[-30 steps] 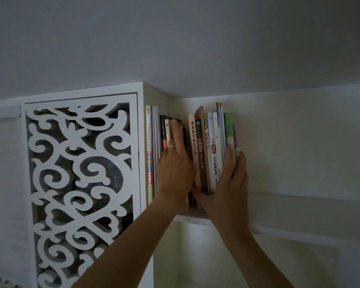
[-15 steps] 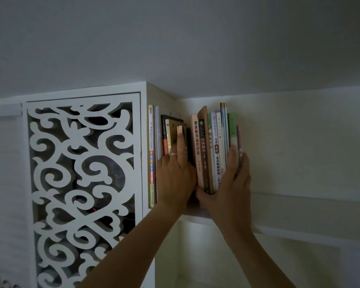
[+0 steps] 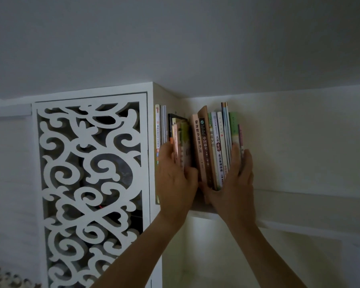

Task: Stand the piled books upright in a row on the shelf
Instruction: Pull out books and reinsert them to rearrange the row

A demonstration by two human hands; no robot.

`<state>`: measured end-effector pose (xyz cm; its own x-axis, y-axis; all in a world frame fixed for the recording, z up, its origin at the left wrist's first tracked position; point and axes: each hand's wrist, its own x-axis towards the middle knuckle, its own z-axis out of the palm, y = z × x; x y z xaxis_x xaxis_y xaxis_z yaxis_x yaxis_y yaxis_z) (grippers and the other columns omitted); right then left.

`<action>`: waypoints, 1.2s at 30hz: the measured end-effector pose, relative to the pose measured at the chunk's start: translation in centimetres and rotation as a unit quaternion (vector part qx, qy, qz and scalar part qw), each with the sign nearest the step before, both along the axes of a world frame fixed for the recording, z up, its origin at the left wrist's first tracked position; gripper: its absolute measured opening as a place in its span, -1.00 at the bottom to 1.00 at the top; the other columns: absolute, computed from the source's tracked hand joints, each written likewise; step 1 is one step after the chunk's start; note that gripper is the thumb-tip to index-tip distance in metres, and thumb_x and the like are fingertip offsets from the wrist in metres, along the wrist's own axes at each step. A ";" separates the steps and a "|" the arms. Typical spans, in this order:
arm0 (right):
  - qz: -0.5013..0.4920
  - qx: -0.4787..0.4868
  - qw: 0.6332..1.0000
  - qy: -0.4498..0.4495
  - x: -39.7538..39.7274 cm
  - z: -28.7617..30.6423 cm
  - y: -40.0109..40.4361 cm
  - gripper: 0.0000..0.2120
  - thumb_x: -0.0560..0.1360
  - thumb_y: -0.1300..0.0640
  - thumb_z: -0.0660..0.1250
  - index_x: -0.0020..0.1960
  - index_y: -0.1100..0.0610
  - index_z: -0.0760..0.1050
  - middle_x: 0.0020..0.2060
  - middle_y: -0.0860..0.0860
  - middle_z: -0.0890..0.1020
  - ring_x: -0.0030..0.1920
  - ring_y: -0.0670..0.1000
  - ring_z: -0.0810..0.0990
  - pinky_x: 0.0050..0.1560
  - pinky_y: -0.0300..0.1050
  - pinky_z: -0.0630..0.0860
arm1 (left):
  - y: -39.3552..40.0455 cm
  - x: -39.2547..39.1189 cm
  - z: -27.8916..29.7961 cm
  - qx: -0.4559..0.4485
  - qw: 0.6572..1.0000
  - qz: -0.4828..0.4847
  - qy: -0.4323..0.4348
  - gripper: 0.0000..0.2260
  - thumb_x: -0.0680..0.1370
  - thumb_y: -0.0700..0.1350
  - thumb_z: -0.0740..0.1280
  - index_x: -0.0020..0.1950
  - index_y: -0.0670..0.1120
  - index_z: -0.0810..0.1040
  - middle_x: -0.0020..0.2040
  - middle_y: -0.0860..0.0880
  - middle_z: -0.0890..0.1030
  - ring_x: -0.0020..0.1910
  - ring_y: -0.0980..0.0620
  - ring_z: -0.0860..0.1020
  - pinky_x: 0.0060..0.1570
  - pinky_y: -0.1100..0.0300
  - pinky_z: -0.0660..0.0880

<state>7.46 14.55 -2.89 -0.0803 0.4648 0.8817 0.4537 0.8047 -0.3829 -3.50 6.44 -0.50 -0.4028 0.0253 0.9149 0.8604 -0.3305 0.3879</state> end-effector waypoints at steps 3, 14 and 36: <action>0.040 0.003 0.999 0.016 0.1 0.2 -0.2 0.29 0.25 -0.31 0.60 0.67 -0.04 -0.17 0.63 0.14 -0.01 0.57 0.28 0.21 0.28 0.42 0.50 | -0.5 0.0 -0.6 -0.030 0.997 -0.003 -0.068 -0.51 0.59 -0.09 0.41 0.41 0.06 0.23 0.18 0.08 0.58 0.00 0.08 0.67 -0.13 0.12 0.69; 0.203 -0.148 0.966 0.060 2.1 0.5 0.9 0.04 0.31 -0.27 0.58 0.58 -0.16 0.03 0.39 -0.03 0.35 0.41 0.07 0.40 0.31 0.21 0.53 | -4.9 1.5 0.3 -0.046 0.995 0.076 -0.036 -0.74 0.63 0.04 0.27 0.25 -0.07 0.40 0.05 -0.01 0.62 -0.12 0.10 0.60 -0.25 0.38 0.46; 0.074 0.006 0.986 0.147 9.3 0.7 -2.8 -0.66 0.60 0.13 0.37 0.36 0.09 0.48 0.22 0.04 0.52 0.06 -0.01 0.58 0.00 -0.24 0.57 | -2.3 12.5 0.7 0.028 0.992 -0.126 -0.014 -0.60 0.66 -0.12 0.34 0.19 0.30 0.19 0.11 0.29 0.49 0.06 0.29 0.61 -0.15 0.23 0.69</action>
